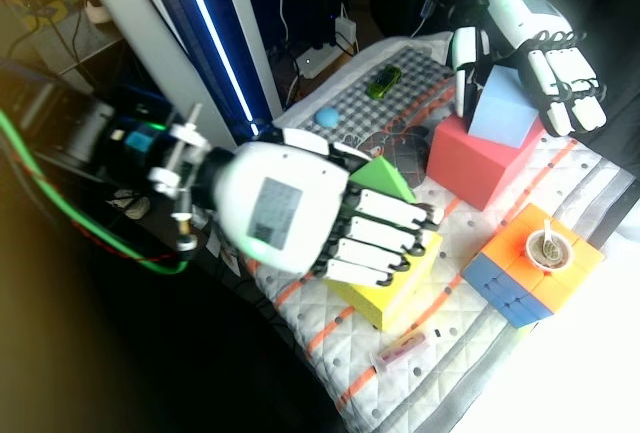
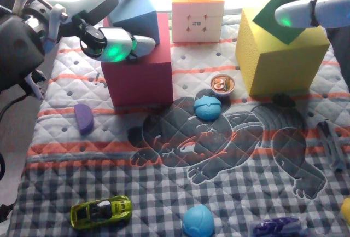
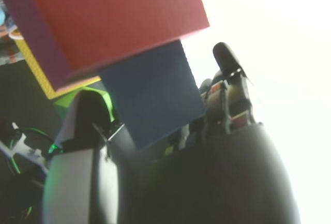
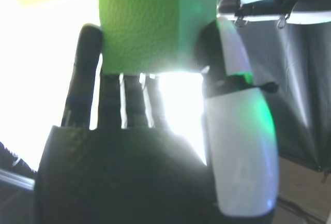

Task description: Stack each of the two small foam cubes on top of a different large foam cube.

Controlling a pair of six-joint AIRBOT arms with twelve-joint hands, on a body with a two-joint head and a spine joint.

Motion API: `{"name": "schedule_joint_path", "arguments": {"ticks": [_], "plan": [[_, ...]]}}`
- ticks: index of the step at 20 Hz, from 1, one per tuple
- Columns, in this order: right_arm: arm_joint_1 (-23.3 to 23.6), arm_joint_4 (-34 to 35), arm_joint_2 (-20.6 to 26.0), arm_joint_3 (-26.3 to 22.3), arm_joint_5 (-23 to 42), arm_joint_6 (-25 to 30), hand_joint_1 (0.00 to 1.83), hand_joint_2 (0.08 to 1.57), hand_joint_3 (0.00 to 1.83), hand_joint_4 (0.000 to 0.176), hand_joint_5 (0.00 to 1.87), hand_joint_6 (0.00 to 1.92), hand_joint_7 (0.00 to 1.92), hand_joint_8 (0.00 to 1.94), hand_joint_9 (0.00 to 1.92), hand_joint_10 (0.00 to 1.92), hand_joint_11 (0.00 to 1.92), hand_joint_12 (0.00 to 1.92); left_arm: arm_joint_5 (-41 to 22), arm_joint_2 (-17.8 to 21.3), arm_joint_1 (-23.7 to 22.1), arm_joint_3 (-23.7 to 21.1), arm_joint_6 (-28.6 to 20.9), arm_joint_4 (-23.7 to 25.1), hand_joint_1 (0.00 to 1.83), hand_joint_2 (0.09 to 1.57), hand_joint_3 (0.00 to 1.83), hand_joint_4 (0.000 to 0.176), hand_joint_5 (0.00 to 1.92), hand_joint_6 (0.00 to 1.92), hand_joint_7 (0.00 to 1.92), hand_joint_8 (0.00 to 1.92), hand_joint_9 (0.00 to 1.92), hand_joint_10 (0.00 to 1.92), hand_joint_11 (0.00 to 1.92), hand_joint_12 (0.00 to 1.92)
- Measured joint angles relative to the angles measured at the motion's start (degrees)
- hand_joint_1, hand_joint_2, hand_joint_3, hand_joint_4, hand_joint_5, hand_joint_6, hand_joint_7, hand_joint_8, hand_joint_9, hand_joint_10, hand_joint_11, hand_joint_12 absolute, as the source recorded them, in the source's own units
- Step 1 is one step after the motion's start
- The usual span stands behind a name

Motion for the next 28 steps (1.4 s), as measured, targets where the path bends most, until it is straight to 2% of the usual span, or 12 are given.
{"name": "schedule_joint_path", "arguments": {"ticks": [2,5,7,9,12,13,17,19,21,23,25,28], "plan": [[0.7,-0.2,0.5,-0.5,-0.1,-0.1,1.27,1.20,0.01,0.000,0.27,0.84,0.26,1.09,0.41,1.50,0.37,1.85,-0.3,0.0,0.0,0.0,0.0,-0.1,0.74,1.16,0.00,0.101,0.09,0.00,0.00,0.00,0.00,0.00,0.00,1.08],[1.4,0.8,1.5,-1.7,0.6,-0.2,1.30,1.20,0.00,0.000,0.24,0.94,0.26,1.12,0.41,1.50,0.38,1.84,-0.3,0.0,0.0,0.0,0.0,-0.2,0.73,1.15,0.00,0.081,0.10,0.00,0.00,0.00,0.00,0.00,0.00,1.12],[2.2,7.9,1.8,-2.8,0.3,-0.2,1.32,1.19,0.00,0.000,0.23,0.99,0.26,1.13,0.40,1.50,0.36,1.81,-0.3,0.0,0.0,0.0,0.0,-0.2,0.71,1.14,0.00,0.086,0.10,0.00,0.00,0.00,0.00,0.00,0.00,1.03],[2.8,14.8,1.8,-4.1,0.9,-0.1,1.29,1.17,0.00,0.000,0.31,0.83,0.38,0.82,0.45,1.39,0.44,1.77,-0.3,0.0,0.0,-0.1,0.0,-0.2,0.72,1.15,0.00,0.094,0.10,0.00,0.00,0.00,0.00,0.00,0.00,0.76],[2.8,16.3,1.7,-4.5,0.3,-0.1,1.31,1.17,0.00,0.000,0.34,0.74,0.37,0.72,0.49,1.42,0.49,1.76,-0.6,0.0,0.2,-0.1,0.0,-0.4,0.74,1.14,0.00,0.090,0.09,0.00,0.00,0.00,0.00,0.00,0.00,0.92],[2.8,17.0,1.7,-4.3,0.4,-0.1,1.32,1.16,0.00,0.000,0.37,0.71,0.38,0.78,0.46,1.43,0.42,1.77,-0.9,0.1,0.4,-0.1,0.0,-0.5,0.76,1.14,0.00,0.084,0.09,0.00,0.00,0.00,0.04,0.01,0.00,1.17],[2.8,18.2,1.8,-3.9,0.7,-0.2,1.32,1.16,0.00,0.000,0.29,0.87,0.30,0.95,0.32,1.46,0.15,1.82,-1.1,0.4,0.6,-0.4,0.0,-0.6,0.75,1.15,0.00,0.082,0.08,0.00,0.00,0.00,0.03,0.00,0.00,1.09],[4.4,19.0,2.0,-4.2,-0.1,-0.3,1.25,1.15,0.00,0.000,0.28,0.84,0.38,0.79,0.20,1.13,0.01,1.65,-1.2,0.4,0.6,-0.4,0.0,-0.7,0.73,1.15,0.00,0.088,0.06,0.00,0.00,0.00,0.03,0.00,0.00,1.21],[5.6,18.7,2.1,-4.2,0.8,-0.1,1.23,1.15,0.00,0.000,0.30,0.80,0.43,0.69,0.24,1.03,0.00,1.64,-1.2,0.8,0.6,-0.5,0.0,-0.9,0.72,1.15,0.00,0.079,0.06,0.00,0.00,0.00,0.04,0.01,0.00,1.22],[5.4,14.4,2.4,-3.5,0.5,-0.1,1.25,1.13,0.00,0.000,0.32,0.76,0.43,0.67,0.30,1.19,0.07,1.82,-1.2,0.9,0.6,-0.5,0.0,-0.9,0.74,1.15,0.00,0.081,0.07,0.00,0.00,0.00,0.01,0.01,0.00,1.10],[5.4,9.4,2.9,-2.7,-0.3,-0.2,1.25,1.13,0.00,0.000,0.29,0.79,0.27,0.95,0.30,1.26,0.18,1.79,-1.3,1.0,0.8,-0.5,0.0,-0.9,0.73,1.13,0.00,0.084,0.07,0.01,0.00,0.00,0.00,0.00,0.00,0.92],[5.4,2.3,3.2,-1.3,-0.4,-0.1,1.25,1.17,0.01,0.000,0.23,0.87,0.23,1.00,0.30,1.26,0.16,1.78,-1.3,1.0,0.8,-0.5,0.0,-0.9,0.71,1.12,0.00,0.094,0.06,0.00,0.00,0.00,0.03,0.01,0.00,1.18]]}}
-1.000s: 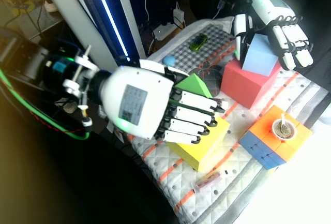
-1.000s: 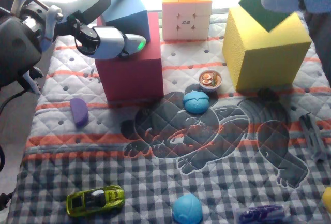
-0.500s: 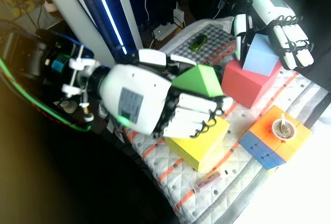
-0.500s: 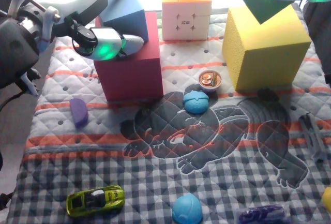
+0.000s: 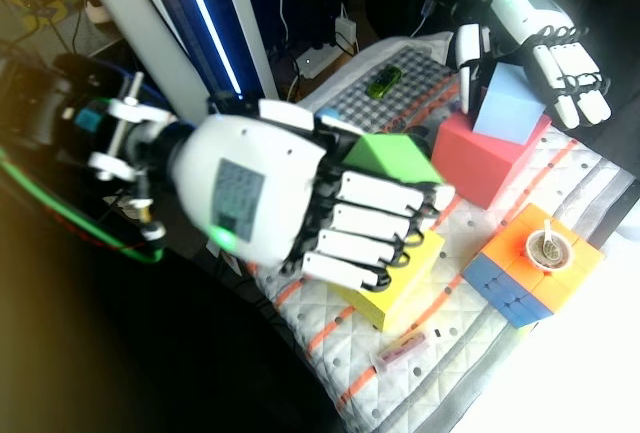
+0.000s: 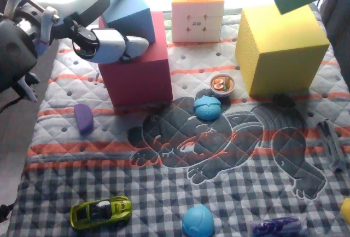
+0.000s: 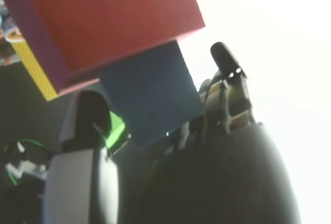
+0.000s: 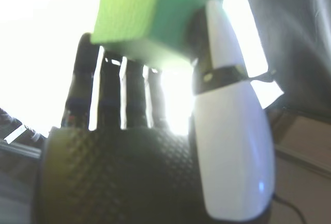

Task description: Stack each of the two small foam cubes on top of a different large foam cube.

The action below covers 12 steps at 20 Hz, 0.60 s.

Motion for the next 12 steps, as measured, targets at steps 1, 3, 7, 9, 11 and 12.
{"name": "schedule_joint_path", "arguments": {"ticks": [1,3,7,9,11,12], "plan": [[0.0,-2.6,0.0,0.6,0.0,0.0,1.24,1.17,0.00,0.000,0.23,0.88,0.23,1.00,0.31,1.23,0.24,1.71,0.0,0.0,0.0,0.0,0.0,0.0,0.70,1.12,0.00,0.092,0.07,0.00,0.00,0.00,0.01,0.01,0.00,1.08],[0.0,-2.8,0.0,0.7,0.0,0.0,1.25,1.16,0.00,0.000,0.24,0.92,0.22,1.01,0.29,1.24,0.28,1.72,0.0,0.0,0.0,0.0,0.0,0.0,0.66,1.11,0.00,0.087,0.08,0.00,0.00,0.00,0.02,0.02,0.00,1.05],[-1.0,-7.2,0.0,1.1,1.3,0.1,1.30,1.18,0.00,0.000,0.18,1.00,0.14,1.12,0.21,1.42,0.27,1.80,-0.7,0.0,0.4,-0.2,0.0,0.1,0.69,1.10,0.00,0.076,0.09,0.00,0.00,0.00,0.02,0.01,0.00,0.95],[-3.9,-15.0,-0.1,3.4,3.4,0.3,1.25,1.21,0.01,0.000,0.11,1.04,0.12,1.19,0.18,1.51,0.22,1.85,-1.0,0.1,0.5,-0.4,0.0,0.0,0.68,1.11,0.00,0.095,0.09,0.00,0.00,0.00,0.04,0.01,0.00,0.99],[-5.0,-15.8,0.1,4.1,3.4,0.2,1.25,1.21,0.01,0.000,0.11,1.06,0.12,1.18,0.21,1.55,0.21,1.83,-1.1,0.1,0.6,-0.3,0.0,-0.2,0.72,1.11,0.00,0.083,0.10,0.00,0.00,0.00,0.03,0.01,0.00,0.99],[-5.2,-15.8,0.1,4.1,3.8,0.2,1.25,1.21,0.01,0.000,0.11,1.06,0.12,1.18,0.21,1.55,0.21,1.83,-1.2,0.1,0.6,-0.3,0.0,-0.3,0.72,1.11,0.00,0.083,0.10,0.00,0.00,0.00,0.03,0.01,0.00,0.99]]}}
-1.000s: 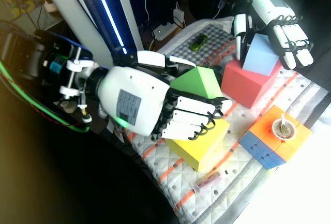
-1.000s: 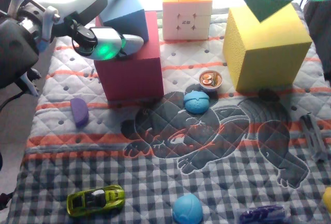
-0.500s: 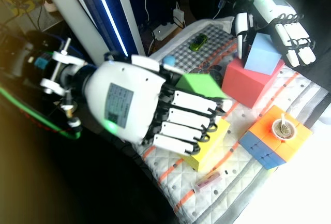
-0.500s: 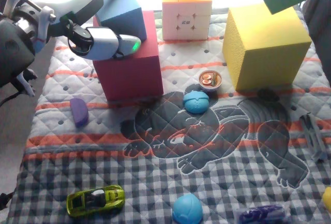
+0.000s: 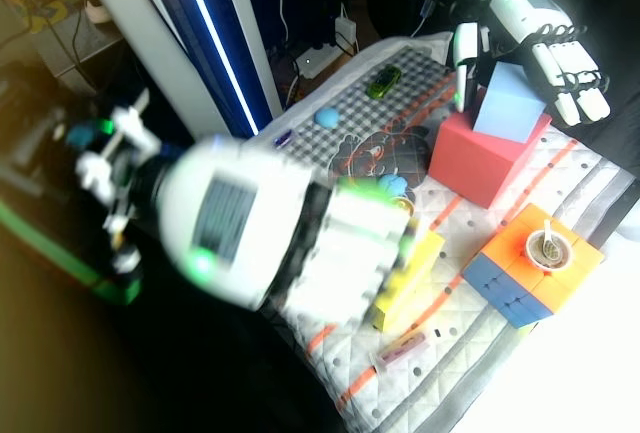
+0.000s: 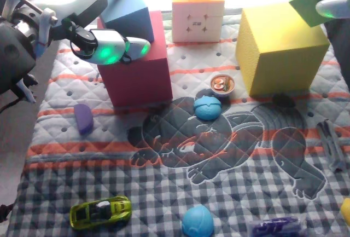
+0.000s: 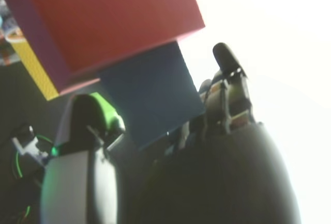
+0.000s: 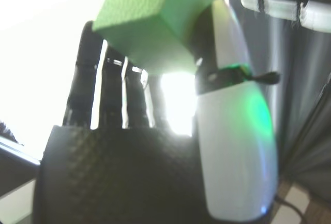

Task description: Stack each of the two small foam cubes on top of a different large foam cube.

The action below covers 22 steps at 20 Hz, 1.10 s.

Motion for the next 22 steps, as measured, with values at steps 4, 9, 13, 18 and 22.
{"name": "schedule_joint_path", "arguments": {"ticks": [4,9,13,18,22], "plan": [[-0.4,-0.1,-0.9,0.0,1.7,0.0,1.26,1.21,0.00,0.000,0.09,1.09,0.12,1.25,0.20,1.57,0.21,1.84,-0.1,0.0,0.0,-0.1,0.0,0.0,0.78,1.14,0.00,0.091,0.14,0.01,0.00,0.00,0.01,0.01,0.00,1.17],[-0.4,-1.0,-1.5,-0.1,2.4,0.1,1.33,1.19,0.00,0.000,0.11,1.19,0.09,1.27,0.15,1.57,0.11,1.89,-0.2,0.0,0.0,-0.1,0.0,0.0,0.75,1.13,0.00,0.118,0.12,0.00,0.00,0.00,0.02,0.00,0.00,1.14],[-1.8,-2.6,-0.4,-1.2,2.1,0.1,1.32,1.23,0.01,0.000,0.08,1.13,0.10,1.16,0.18,1.54,0.24,1.89,-0.4,0.0,0.3,-0.1,0.0,0.0,0.72,1.13,0.00,0.099,0.14,0.00,0.00,0.00,0.00,0.00,0.00,0.95],[-1.8,-3.5,1.4,-1.5,0.2,0.2,1.42,1.32,0.01,0.000,0.07,1.19,0.33,1.60,0.48,1.75,0.12,1.89,-1.1,0.0,0.7,-0.1,-0.2,-0.2,0.72,1.14,0.00,0.085,0.12,0.00,0.00,0.00,0.00,0.00,0.00,0.85],[0.7,-6.8,-1.6,0.0,-2.3,0.0,1.26,1.27,0.00,0.000,0.14,1.02,0.22,1.07,0.19,1.39,0.01,1.83,-1.0,0.0,0.7,-0.1,-0.2,-0.2,0.75,1.15,0.00,0.091,0.13,0.00,0.00,0.00,0.00,0.00,0.00,0.88]]}}
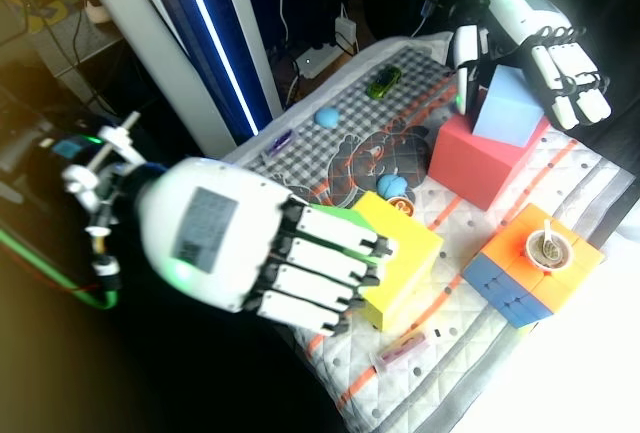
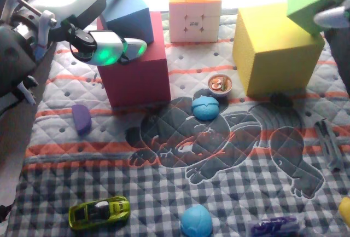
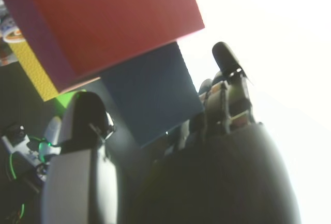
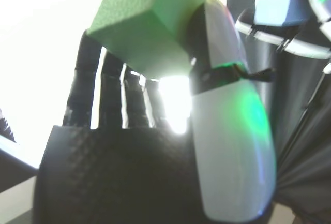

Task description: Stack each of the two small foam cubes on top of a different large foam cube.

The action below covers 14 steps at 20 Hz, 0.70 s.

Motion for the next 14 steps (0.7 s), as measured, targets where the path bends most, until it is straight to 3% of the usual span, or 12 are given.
{"name": "schedule_joint_path", "arguments": {"ticks": [1,3,4,5,6,7,8,9,10,11,12,14], "plan": [[0.0,-0.1,-0.2,0.1,-0.1,0.0,1.29,1.25,0.00,0.000,0.16,0.96,0.26,1.12,0.21,1.43,0.07,1.86,0.0,0.0,0.0,0.0,0.0,0.0,0.76,1.15,0.00,0.087,0.13,0.00,0.00,0.00,0.00,0.00,0.00,0.84],[0.8,-0.9,-2.1,1.2,-2.2,0.3,1.38,1.25,0.00,0.000,0.17,1.06,0.09,1.00,0.13,1.32,0.15,1.89,0.0,0.0,0.0,0.0,0.0,0.0,0.71,1.14,0.00,0.077,0.12,0.00,0.00,0.00,0.00,0.00,0.00,0.87],[1.0,-1.2,-2.3,1.2,-2.5,0.3,1.29,1.24,0.00,0.000,0.13,1.10,0.05,0.96,0.04,1.25,0.03,1.88,0.0,0.0,0.0,0.0,0.0,0.0,0.71,1.14,0.00,0.082,0.12,0.00,0.00,0.00,0.00,0.00,0.00,0.87],[1.0,-1.6,-2.5,1.2,-2.7,0.3,1.13,1.24,0.00,0.000,0.06,1.04,0.05,0.78,0.01,1.02,0.01,1.77,0.0,0.0,0.0,0.0,0.0,0.0,0.68,1.14,0.00,0.085,0.11,0.00,0.00,0.00,0.00,0.00,0.00,0.87],[1.0,-1.6,-2.6,1.2,-2.9,0.3,0.97,1.28,0.01,0.000,0.01,0.58,0.04,0.45,0.00,0.67,0.00,1.49,0.0,0.0,0.0,0.0,0.0,0.0,0.66,1.15,0.00,0.089,0.09,0.00,0.00,0.00,0.00,0.00,0.00,0.86],[1.0,-2.3,-3.0,1.3,-3.4,0.3,0.79,1.27,0.00,0.000,0.00,0.26,0.02,0.18,0.00,0.25,0.00,1.07,0.0,0.0,0.0,0.0,0.0,0.0,0.62,1.14,0.00,0.089,0.06,0.00,0.00,0.00,0.00,0.00,0.00,0.80],[1.2,-2.9,-3.1,1.3,-4.2,0.1,0.71,1.29,0.00,0.000,0.00,0.05,0.00,0.04,0.00,0.05,0.00,0.88,0.1,0.0,0.0,0.0,0.0,0.0,0.58,1.13,0.00,0.099,0.01,0.00,0.00,0.00,0.00,0.00,0.00,0.72],[1.4,-3.5,-3.2,1.3,-5.2,0.3,0.64,1.28,0.00,0.027,0.00,0.01,0.00,0.01,0.00,0.01,0.00,0.52,0.1,0.0,0.0,0.0,0.0,0.0,0.52,1.11,0.00,0.123,0.00,0.00,0.00,0.00,0.00,0.00,0.00,0.47],[1.7,-3.7,-3.3,1.3,-5.5,0.3,0.61,1.25,0.00,0.052,0.00,0.00,0.00,0.00,0.00,0.00,0.00,0.10,0.1,0.0,0.0,0.0,0.0,0.0,0.48,1.10,0.00,0.132,0.00,0.00,0.00,0.00,0.00,0.00,0.00,0.15],[1.7,-3.8,-3.3,1.2,-5.7,0.3,0.56,1.14,0.00,0.080,0.00,0.00,0.00,0.00,0.00,0.00,0.00,0.02,0.0,0.0,0.1,0.0,0.0,0.0,0.44,1.08,0.00,0.159,0.00,0.00,0.00,0.00,0.00,0.00,0.00,0.03],[1.8,-3.9,-3.3,1.1,-5.7,0.3,0.50,1.07,0.00,0.106,0.00,0.00,0.00,0.00,0.00,0.00,0.00,0.00,-0.3,0.3,0.3,-0.3,0.1,-0.1,0.42,1.06,0.00,0.173,0.00,0.00,0.00,0.00,0.00,0.00,0.00,0.00],[2.9,-4.4,-1.8,0.0,-6.7,0.3,0.49,1.03,0.00,0.132,0.00,0.00,0.00,0.00,0.00,0.00,0.00,0.00,-0.6,1.1,0.5,-1.0,0.2,0.0,0.35,1.03,0.00,0.176,0.00,0.00,0.00,0.00,0.00,0.00,0.00,0.00]]}}
